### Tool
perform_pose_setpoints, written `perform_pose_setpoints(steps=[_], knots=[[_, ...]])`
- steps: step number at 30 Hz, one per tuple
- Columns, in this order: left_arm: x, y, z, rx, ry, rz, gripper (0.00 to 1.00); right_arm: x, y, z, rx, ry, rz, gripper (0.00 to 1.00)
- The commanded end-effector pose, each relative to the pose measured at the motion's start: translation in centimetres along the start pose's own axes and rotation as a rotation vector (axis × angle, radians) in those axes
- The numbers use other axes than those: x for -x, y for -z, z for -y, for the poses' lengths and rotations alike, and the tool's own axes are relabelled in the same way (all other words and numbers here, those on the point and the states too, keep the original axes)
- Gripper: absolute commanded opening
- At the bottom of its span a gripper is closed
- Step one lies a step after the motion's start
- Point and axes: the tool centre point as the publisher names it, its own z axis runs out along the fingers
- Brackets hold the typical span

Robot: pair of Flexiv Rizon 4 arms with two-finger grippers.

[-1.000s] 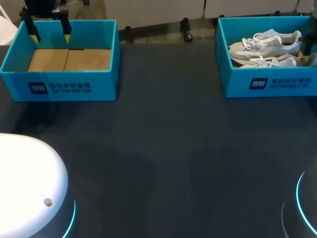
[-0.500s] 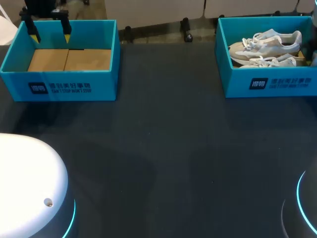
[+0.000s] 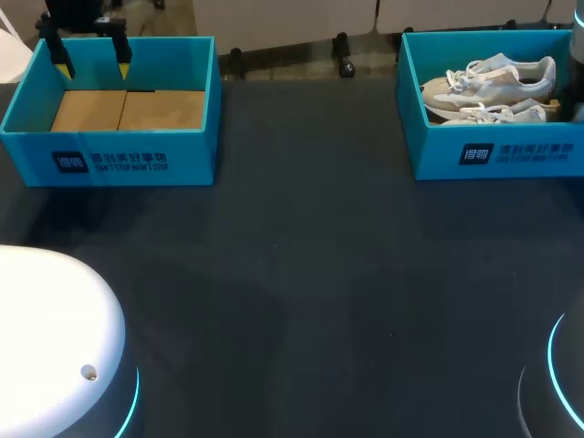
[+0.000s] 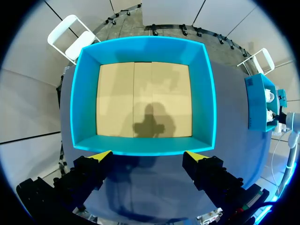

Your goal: Take the shoe out of the shoebox, open the shoe tongue, remove and reinsert the insole, then place the shoe into the shoebox

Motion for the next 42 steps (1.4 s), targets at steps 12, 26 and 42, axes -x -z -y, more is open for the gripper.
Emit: perform_pose_setpoints(steps=[12,26,42], knots=[[0.0,0.0,0.0,0.000,0.000,0.000,1.00,0.0,-0.6,-0.1,-0.044,-0.004,0.008,0.00],[0.0,0.0,0.0,0.000,0.000,0.000,1.00,0.8,5.2,-0.1,-0.044,-0.063,0.003,0.00],[0.0,0.0,0.0,0.000,0.000,0.000,1.00,1.3,16.6,-0.6,0.028,-0.143,0.007,0.00]])
